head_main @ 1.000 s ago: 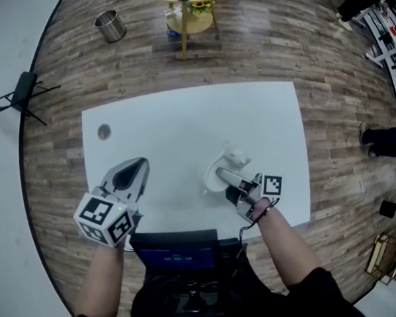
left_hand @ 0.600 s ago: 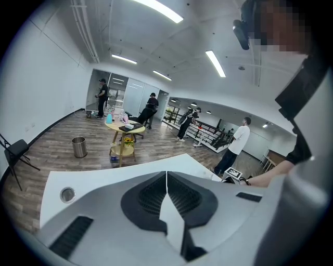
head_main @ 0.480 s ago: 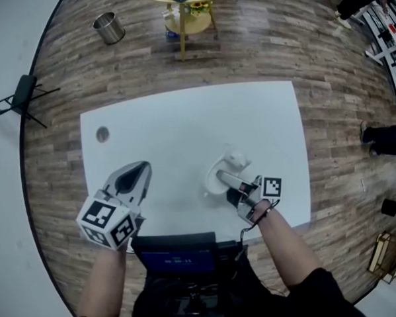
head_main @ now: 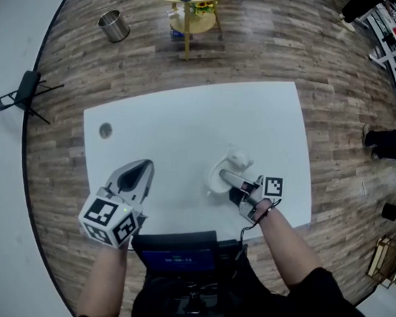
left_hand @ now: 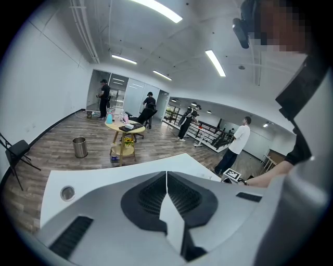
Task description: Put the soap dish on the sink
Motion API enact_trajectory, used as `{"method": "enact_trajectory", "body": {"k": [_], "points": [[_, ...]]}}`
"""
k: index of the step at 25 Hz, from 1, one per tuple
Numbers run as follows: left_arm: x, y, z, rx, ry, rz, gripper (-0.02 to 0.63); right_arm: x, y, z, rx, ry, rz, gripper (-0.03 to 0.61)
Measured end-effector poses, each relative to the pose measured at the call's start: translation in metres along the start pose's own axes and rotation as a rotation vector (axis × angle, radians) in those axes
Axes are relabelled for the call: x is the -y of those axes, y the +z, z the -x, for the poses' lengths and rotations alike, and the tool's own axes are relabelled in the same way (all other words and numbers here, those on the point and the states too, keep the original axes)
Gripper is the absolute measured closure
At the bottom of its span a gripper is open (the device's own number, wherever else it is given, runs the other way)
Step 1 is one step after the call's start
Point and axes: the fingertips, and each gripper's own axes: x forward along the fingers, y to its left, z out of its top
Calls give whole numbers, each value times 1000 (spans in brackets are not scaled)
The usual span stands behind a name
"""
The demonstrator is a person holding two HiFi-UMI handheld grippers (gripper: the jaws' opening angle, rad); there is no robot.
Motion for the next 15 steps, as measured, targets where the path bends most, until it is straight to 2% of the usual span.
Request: {"method": "enact_trajectory", "body": {"k": [15], "points": [[-1, -3, 7, 10, 12, -1, 604, 3, -1, -2, -12, -11, 2, 416]]}}
